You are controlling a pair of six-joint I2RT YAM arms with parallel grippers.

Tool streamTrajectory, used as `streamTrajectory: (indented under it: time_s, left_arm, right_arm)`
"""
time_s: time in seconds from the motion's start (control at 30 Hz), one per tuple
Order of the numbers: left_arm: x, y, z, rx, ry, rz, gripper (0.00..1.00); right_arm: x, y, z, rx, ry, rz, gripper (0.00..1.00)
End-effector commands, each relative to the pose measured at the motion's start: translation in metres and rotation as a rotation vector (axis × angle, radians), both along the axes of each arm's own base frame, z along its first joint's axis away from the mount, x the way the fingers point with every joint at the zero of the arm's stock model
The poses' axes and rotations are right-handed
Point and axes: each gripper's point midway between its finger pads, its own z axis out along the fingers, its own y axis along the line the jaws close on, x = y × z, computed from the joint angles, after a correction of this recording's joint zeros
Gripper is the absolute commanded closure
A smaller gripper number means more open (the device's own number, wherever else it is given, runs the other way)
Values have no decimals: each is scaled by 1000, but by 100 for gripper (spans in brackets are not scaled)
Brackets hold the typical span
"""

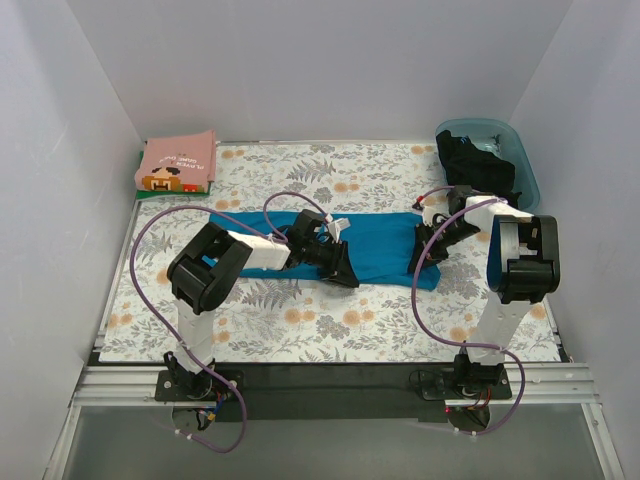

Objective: Fold and stack the t-shirts
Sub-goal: Fold the tshirt

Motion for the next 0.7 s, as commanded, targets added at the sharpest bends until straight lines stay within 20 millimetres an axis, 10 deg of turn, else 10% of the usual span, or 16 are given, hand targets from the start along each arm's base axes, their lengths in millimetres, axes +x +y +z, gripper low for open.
streamTrajectory:
  time_s: [0.0, 0.23, 0.67]
  left_arm:
    - [7, -4, 9, -15, -5, 8, 80]
    - [8, -2, 4, 6, 17, 28, 100]
    - [15, 2, 43, -67, -81, 45, 100]
  right_arm:
    - [3, 6, 13, 39, -38, 4, 99]
    - [6, 5, 17, 41, -51, 2, 99]
    - [17, 9, 36, 63, -123, 10, 99]
